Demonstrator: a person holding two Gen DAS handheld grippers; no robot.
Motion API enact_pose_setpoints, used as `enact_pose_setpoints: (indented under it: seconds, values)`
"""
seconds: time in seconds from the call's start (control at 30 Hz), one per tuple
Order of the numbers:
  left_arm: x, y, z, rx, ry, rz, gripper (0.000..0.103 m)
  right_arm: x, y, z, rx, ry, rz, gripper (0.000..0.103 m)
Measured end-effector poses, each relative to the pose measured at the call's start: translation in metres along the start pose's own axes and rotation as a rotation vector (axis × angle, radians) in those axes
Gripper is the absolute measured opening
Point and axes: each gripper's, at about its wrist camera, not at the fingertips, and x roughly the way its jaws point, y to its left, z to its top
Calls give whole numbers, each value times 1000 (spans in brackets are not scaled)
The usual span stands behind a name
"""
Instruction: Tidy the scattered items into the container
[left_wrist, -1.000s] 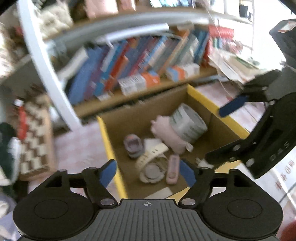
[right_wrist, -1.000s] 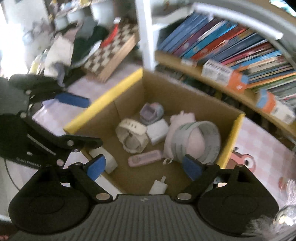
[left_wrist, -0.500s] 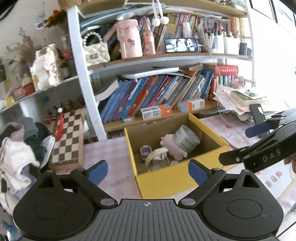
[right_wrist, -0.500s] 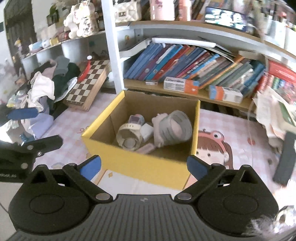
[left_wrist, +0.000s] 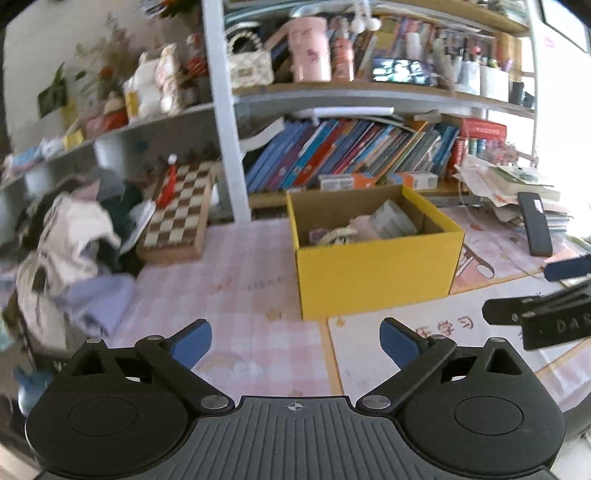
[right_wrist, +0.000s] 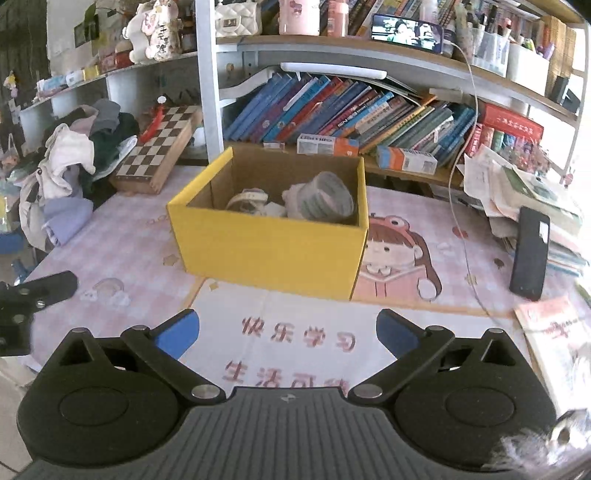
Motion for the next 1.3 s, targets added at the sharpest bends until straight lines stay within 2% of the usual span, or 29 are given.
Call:
enact_pose_setpoints:
  seconds: [0.27, 0.43, 0.5, 0.83, 1.3]
  values:
    - [-9, -13, -34, -27, 37, 34, 99, -17, 16, -44, 27, 2, -31, 103]
    - [-13, -24, -52, -10, 80, 26, 100, -17, 18, -63, 16, 60, -33, 103]
    - [-14, -28, -56, 0, 100, 19, 101, -19, 17, -66, 20, 66, -34, 103]
    - [-26, -32, -67, 0, 115, 30, 103, -26, 14, -80, 35, 83, 0, 103]
    - [-34, -33, -71, -9, 127, 24, 103, -37, 18, -87, 36, 78, 3, 103]
